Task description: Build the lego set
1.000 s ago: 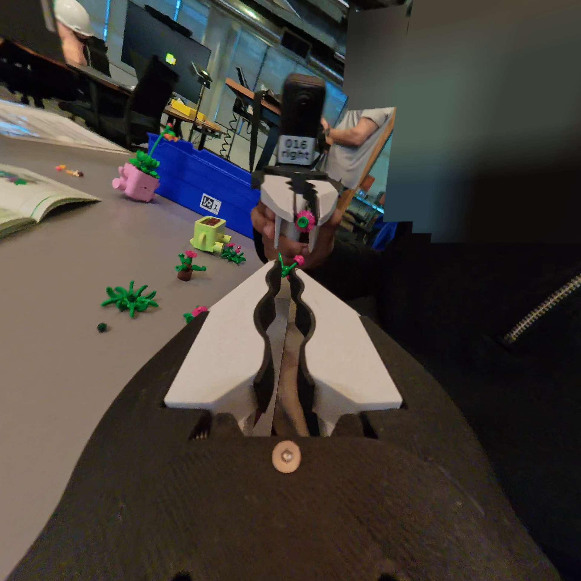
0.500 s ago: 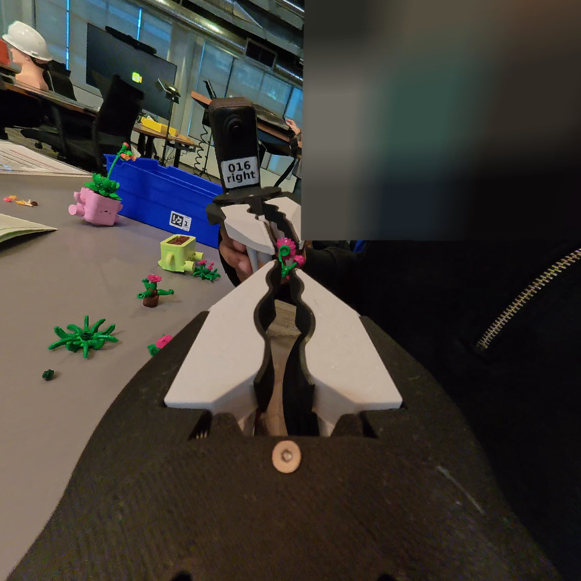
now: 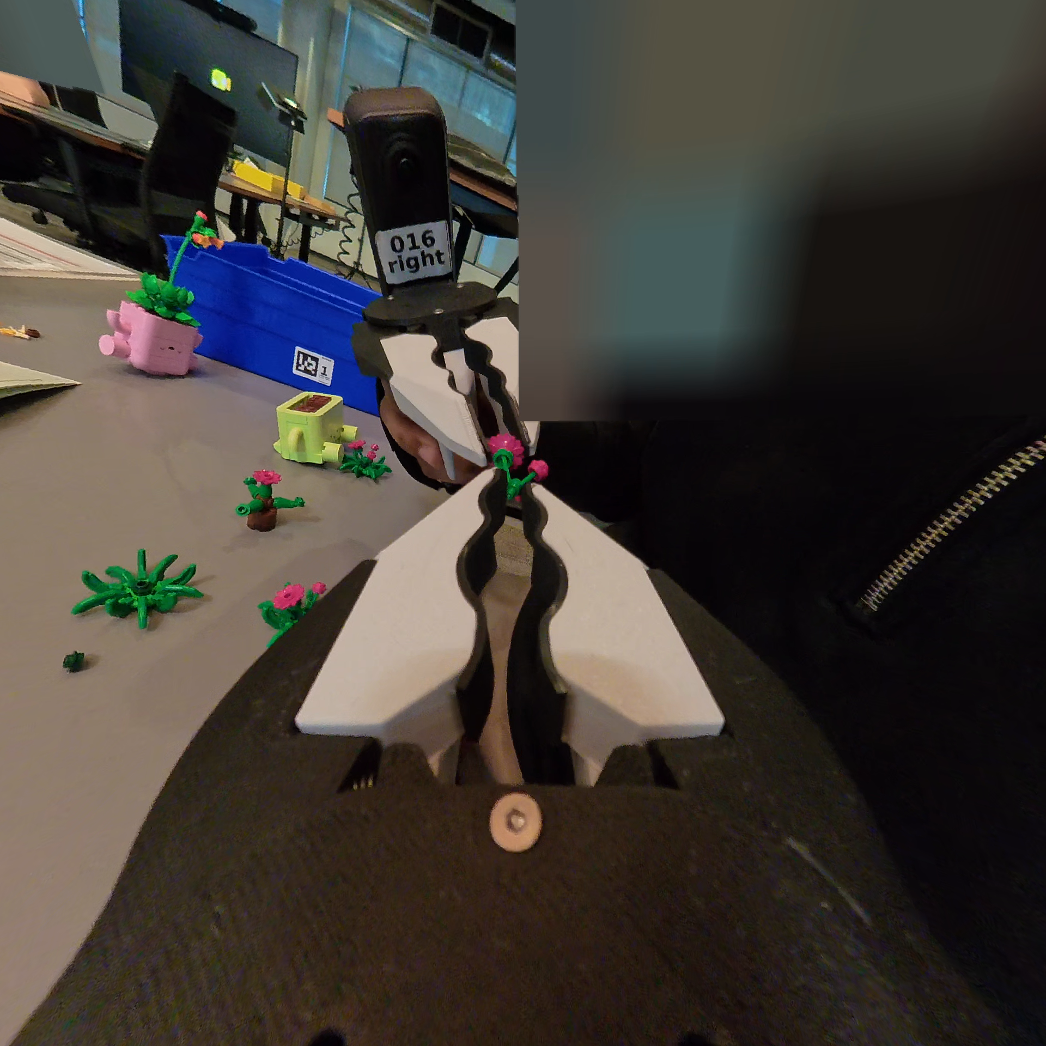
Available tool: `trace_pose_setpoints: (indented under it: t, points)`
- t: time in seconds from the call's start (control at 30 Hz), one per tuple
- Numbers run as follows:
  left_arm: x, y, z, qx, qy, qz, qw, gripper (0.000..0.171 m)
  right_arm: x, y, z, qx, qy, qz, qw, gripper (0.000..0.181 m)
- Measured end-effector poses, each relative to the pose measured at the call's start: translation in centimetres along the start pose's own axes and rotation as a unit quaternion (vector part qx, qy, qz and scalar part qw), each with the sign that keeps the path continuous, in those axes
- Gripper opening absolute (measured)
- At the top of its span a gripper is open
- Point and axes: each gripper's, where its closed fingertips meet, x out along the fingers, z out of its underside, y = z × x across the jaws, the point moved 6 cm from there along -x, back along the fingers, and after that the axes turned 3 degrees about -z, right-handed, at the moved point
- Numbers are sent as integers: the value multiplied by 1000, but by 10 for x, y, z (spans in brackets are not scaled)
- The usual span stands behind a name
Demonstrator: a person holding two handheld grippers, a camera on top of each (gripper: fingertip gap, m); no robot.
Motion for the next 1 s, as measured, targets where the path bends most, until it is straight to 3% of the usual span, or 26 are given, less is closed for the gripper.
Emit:
trace_pose_setpoints:
  t: [0.33, 1.0]
  points:
    - [6, 2, 11, -19, -57, 24, 998, 3, -1, -3, 9, 22, -73, -23, 997, 10]
    - [12, 3, 16, -21, -78, 30, 996, 3, -3, -3, 16, 42, -76, -38, 995, 10]
